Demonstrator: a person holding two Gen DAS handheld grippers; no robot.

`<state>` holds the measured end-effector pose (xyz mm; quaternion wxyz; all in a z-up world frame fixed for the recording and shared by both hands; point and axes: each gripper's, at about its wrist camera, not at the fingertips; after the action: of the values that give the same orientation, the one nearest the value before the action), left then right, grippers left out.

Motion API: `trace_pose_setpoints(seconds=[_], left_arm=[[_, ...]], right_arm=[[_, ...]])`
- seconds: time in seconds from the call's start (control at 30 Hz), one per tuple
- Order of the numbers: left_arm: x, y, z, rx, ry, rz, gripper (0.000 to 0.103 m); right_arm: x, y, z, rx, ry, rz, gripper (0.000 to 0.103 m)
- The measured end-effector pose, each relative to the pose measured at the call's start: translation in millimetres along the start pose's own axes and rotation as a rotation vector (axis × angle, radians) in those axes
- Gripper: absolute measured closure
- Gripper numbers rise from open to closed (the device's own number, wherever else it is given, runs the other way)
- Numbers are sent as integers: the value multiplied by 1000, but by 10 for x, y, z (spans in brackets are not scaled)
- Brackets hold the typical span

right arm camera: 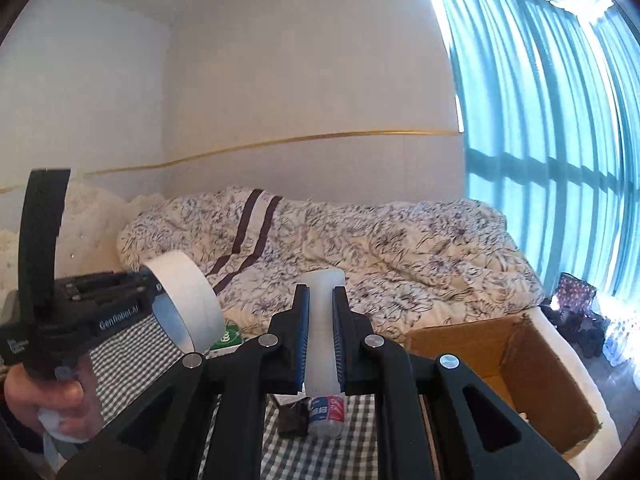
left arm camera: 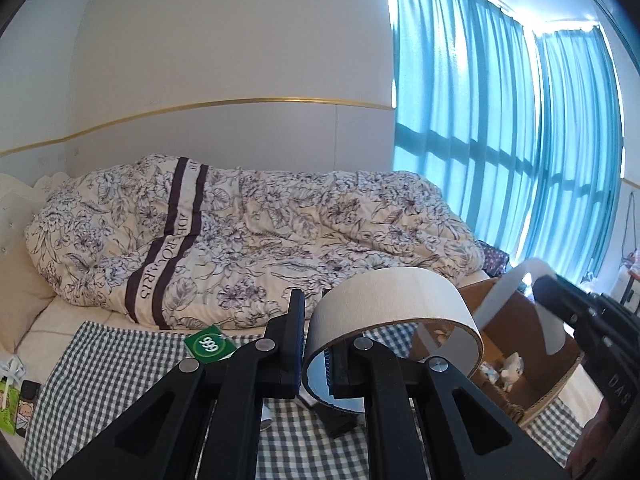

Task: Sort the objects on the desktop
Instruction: 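Carry the tape roll and hose with both tools over the cardboard box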

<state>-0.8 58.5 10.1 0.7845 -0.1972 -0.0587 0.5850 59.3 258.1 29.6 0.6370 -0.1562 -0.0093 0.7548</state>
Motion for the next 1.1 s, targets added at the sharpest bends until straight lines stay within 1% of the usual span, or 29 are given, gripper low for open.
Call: trace_pose_setpoints(seconds=[0.37, 0.5, 0.63, 0.83, 1.1], left_arm=[[386, 0, 110, 21, 28, -62, 94], [522, -3, 144, 29, 41, -97, 94], [630, -7, 198, 40, 47, -123, 94], [783, 29, 261, 53, 53, -155, 94], [1018, 166, 274, 40, 71, -203, 94]], right_arm=[[289, -267, 145, 57, 32, -81, 93], [378, -331, 187, 77, 24, -136, 93], [491, -363, 216, 85, 37, -162, 93], [554, -433, 237, 101, 17, -228, 93], [753, -455, 243, 100, 30, -296, 93]])
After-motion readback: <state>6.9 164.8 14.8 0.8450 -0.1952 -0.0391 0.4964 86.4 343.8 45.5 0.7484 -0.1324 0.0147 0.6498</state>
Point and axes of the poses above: each gripper's, at about its wrist camera, not at the fingertips, and y roughly the way its jaws point, x to its right, z to its top, and after that the axes turned 10 degrees about y, right-handed
